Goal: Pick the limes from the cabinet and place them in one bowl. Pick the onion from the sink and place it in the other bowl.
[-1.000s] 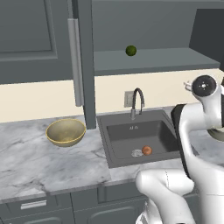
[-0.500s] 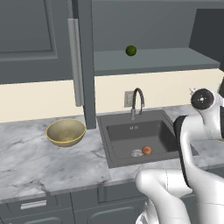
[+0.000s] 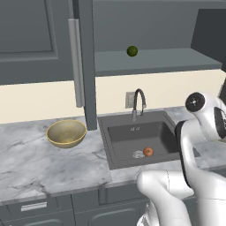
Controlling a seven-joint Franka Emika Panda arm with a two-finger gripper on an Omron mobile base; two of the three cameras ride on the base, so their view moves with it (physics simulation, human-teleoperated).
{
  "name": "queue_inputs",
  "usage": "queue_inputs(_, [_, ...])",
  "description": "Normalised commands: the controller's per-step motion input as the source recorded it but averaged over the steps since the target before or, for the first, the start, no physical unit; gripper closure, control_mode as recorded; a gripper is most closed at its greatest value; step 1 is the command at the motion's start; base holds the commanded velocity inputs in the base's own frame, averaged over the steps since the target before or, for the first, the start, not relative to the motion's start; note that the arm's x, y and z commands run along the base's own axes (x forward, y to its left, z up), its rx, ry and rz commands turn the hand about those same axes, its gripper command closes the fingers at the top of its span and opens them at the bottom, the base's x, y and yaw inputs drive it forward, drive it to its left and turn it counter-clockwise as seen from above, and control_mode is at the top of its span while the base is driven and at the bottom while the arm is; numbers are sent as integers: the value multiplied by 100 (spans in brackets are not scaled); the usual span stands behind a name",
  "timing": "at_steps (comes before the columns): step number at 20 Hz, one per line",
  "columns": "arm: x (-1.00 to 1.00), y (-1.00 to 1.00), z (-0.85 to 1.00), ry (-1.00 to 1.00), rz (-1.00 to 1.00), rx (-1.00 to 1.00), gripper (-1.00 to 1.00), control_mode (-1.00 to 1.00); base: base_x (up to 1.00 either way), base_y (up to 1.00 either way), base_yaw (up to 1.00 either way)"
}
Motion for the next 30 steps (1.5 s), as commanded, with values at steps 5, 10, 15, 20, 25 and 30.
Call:
queue_inputs(5, [0,-22,-10,0,-10,3,100,-100,0,0,0])
queue_inputs(10, [0,-25,-9,0,-2,0,100,-100,0,0,0])
queue_inputs(15, [2,-25,-13,0,0,1,100,-100,0,0,0])
queue_inputs(20, [7,-28,-11,1,0,5,100,-100,0,0,0])
queue_inputs(25, [11,-24,-13,0,0,2,100,-100,0,0,0])
queue_inputs(30, [14,-24,-13,1,0,4,100,-100,0,0,0])
